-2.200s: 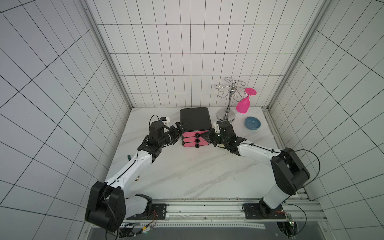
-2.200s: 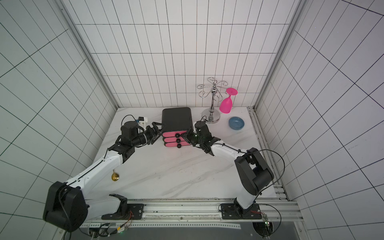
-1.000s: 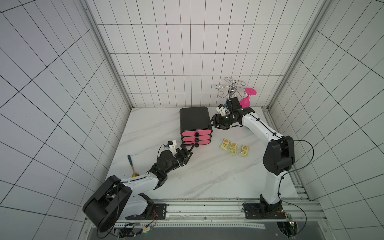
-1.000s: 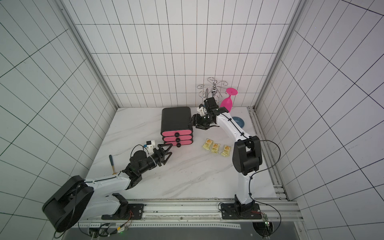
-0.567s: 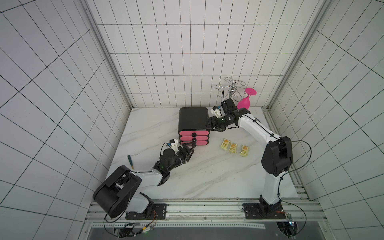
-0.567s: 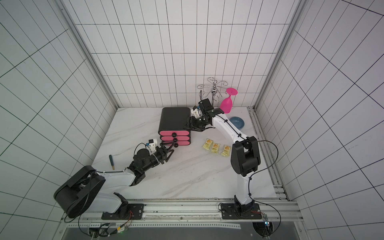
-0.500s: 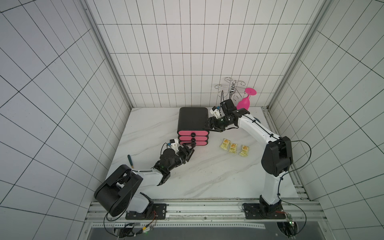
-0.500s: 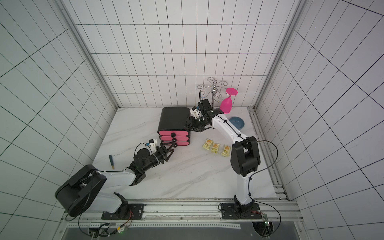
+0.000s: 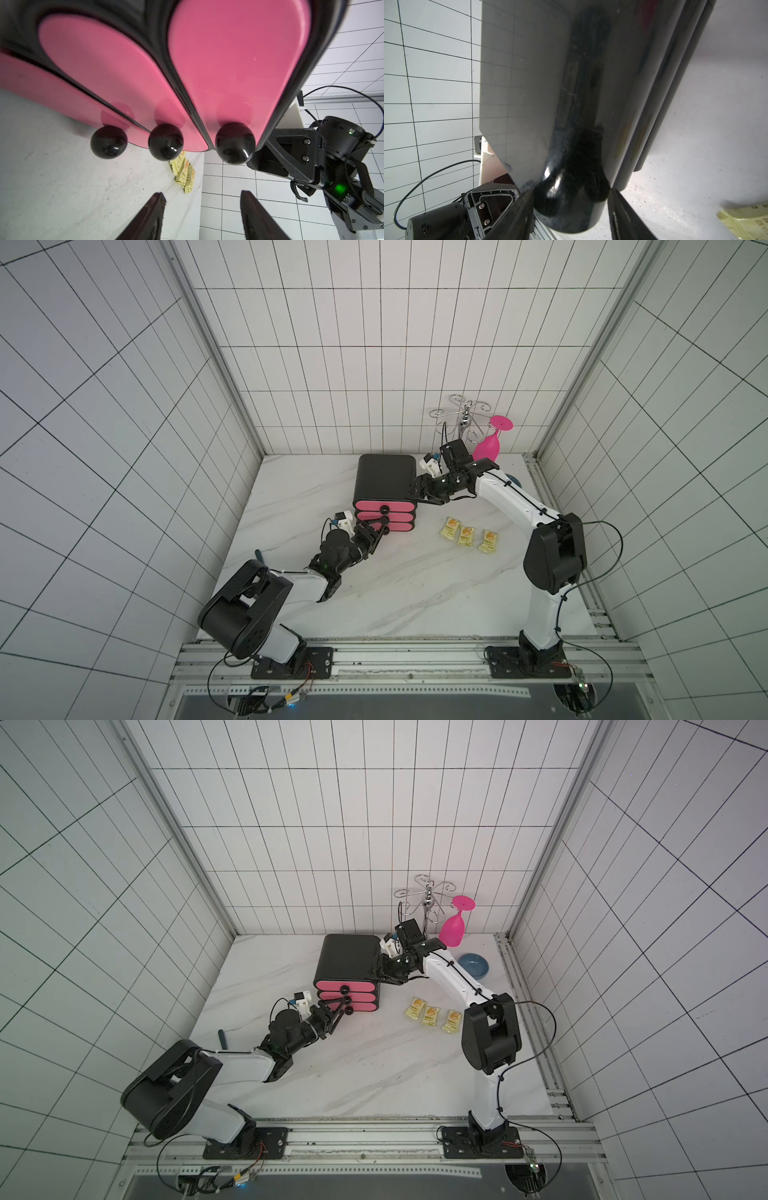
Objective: Take the cookies out of the drawer
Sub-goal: Open the drawer in the storage box.
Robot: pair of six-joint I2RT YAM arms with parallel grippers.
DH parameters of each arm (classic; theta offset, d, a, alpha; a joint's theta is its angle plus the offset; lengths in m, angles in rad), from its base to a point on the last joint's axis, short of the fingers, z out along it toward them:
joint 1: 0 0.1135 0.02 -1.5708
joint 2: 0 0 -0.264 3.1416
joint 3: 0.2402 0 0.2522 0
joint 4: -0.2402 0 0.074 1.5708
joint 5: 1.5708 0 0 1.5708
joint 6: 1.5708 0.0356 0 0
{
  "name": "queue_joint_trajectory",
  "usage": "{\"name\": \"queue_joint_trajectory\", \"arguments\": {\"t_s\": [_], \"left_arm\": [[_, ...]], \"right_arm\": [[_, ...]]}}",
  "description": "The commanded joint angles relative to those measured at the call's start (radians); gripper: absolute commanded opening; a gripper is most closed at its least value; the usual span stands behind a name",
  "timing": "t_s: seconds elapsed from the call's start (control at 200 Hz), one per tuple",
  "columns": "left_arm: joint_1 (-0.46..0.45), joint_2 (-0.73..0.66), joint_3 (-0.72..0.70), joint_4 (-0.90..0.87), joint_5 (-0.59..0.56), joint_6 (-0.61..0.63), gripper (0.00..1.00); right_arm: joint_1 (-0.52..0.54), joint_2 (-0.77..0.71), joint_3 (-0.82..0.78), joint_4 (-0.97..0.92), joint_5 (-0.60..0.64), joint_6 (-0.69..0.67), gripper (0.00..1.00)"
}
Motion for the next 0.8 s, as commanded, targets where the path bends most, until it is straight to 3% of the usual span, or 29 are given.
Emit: {"name": "queue_joint_trajectory", "arguments": {"t_s": [0.0,0.43,0.795], "left_arm": [[0.004,0.050,0.037,-0.006,0.002,0.061,0.61],[0.008,0.240,0.091,0.114,-0.024,0.069,0.58],[0.014,0.281,0.128,0.149,-0.070,0.080,0.56]], "right_arm": [[0.016,-0.005,-0.033,-0.001,-0.012,0.001,0.58],[0.010,0.012,-0.026,-0.001,-0.019,0.001,0.55],[0.003,0.032,-0.019,-0.001,-0.034,-0.002,0.51]]}}
